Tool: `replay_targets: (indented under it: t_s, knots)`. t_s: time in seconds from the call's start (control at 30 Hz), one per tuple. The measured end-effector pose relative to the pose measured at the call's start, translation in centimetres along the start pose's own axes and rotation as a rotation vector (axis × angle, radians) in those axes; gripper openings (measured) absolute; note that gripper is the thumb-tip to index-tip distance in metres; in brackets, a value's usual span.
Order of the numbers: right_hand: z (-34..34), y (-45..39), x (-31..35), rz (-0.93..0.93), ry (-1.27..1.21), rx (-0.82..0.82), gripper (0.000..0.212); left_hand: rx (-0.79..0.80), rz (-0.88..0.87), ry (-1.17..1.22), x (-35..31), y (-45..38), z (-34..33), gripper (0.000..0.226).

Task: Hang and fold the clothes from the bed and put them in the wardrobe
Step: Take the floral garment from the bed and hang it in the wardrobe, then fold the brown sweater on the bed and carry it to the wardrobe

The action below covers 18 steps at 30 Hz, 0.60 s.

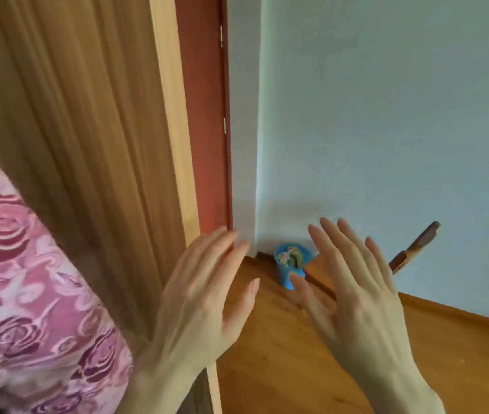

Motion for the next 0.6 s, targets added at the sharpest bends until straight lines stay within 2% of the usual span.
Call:
replay_targets:
  t_s: [0.33, 0.6]
  knots:
    - [-2.5, -1.2, -12.4, -0.136, 0.213, 0.030, 0.058, 0.060, -0.058, 0.238, -2.6, -4.9, -15.6, 0.051]
    - [-5.0, -5.0, -23.1, -0.243, 0.340, -0.032, 0.061, 0.087, -0.080, 0.327, -4.3, -10.6, -27.0, 0.054]
Point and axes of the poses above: each hand's wrist, its own y-axis away from the middle knuckle, its own z-axis out of the back of the hand, x = y × z, the point moved 6 cm from there along -y, towards the middle knuckle, and after that the axes turned 15 degrees about -x, right-handed, at the moved point
